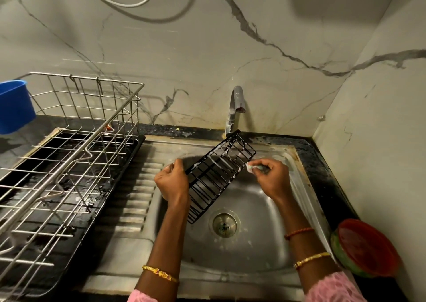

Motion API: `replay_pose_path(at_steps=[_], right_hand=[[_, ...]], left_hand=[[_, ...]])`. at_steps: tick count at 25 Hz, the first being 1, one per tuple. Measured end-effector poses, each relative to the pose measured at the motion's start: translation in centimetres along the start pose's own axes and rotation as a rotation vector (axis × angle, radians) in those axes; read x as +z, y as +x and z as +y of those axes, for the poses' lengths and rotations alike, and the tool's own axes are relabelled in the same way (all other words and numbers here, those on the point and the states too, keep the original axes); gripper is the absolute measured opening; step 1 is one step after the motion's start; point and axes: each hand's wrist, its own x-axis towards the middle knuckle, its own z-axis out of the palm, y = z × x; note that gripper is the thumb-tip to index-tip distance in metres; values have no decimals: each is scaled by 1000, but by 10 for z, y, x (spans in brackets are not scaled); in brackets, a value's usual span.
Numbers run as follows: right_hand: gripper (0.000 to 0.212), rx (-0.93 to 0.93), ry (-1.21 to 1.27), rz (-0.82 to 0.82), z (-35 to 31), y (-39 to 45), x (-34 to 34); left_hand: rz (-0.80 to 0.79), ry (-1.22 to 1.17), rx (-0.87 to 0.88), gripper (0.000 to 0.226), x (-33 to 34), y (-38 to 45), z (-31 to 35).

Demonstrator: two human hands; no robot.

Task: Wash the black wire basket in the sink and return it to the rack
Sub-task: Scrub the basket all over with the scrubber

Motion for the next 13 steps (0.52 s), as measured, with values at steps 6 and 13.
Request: replay_pose_path(at_steps=[6, 13], right_hand=[[18, -44, 94, -28, -46, 53, 20], [15, -37, -30, -12, -6, 16, 9]], left_hand=[[-40, -60, 6, 39, 0, 1, 1], [-28, -64, 46, 43, -2, 6, 6]])
